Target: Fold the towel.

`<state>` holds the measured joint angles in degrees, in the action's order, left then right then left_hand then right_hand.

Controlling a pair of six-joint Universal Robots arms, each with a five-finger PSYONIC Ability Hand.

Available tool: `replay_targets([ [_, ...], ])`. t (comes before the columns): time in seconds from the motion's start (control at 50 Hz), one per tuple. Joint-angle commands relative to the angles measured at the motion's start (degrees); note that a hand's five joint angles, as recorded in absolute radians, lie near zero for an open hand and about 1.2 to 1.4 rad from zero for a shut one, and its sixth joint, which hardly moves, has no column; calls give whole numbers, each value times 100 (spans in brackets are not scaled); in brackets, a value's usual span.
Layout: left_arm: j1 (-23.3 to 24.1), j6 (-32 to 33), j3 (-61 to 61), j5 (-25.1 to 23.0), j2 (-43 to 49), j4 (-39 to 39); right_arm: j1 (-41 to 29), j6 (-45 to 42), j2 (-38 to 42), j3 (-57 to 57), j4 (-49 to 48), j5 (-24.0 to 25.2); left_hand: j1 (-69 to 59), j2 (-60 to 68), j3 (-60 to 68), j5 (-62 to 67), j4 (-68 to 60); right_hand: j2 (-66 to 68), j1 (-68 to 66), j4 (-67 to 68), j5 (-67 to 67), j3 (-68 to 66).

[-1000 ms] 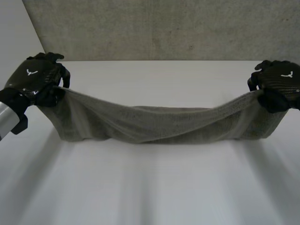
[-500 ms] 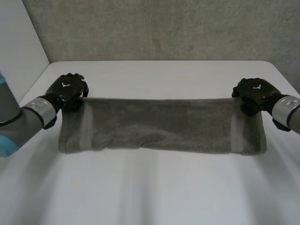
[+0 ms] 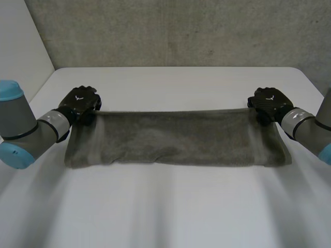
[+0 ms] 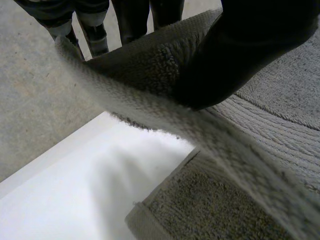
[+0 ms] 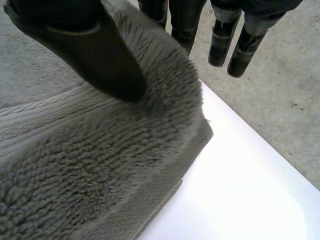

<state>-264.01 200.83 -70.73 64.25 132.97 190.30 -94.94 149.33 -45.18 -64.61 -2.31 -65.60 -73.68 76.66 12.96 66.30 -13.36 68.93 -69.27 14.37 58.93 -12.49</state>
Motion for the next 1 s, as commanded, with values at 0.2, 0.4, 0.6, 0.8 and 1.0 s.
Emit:
replay_targets([
  [0.2, 69, 861, -177, 1018, -420, -80, -182, 61, -921, -358, -111, -419, 5893, -6190, -296, -6155, 336, -5893, 5927, -437, -5893, 249],
  [0.4, -27, 791, -1300, 1010, -1570, -72, -130, 79, -2301, -1921, -164, -410, 5691, -5988, -296, -5953, 336, -5893, 5927, -437, -5893, 249],
  [0.6, 43, 387, -2788, 597, -2733, 333, 150, 70, -3015, -3592, -321, -349, 5422, -5719, -296, -5684, 336, -5893, 5927, -437, -5893, 249],
  [0.8, 113, -149, -3245, 571, -2803, 860, 582, -36, -2461, -3902, -885, -14, 5371, -5669, -296, -5633, 336, -4758, 4792, -437, -4758, 249],
  [1.0, 113, -149, -3289, 571, -2689, 913, 766, -53, -1820, -3717, -937, 12, 5371, -5669, -296, -5633, 336, -3734, 3768, -437, -3735, 249],
])
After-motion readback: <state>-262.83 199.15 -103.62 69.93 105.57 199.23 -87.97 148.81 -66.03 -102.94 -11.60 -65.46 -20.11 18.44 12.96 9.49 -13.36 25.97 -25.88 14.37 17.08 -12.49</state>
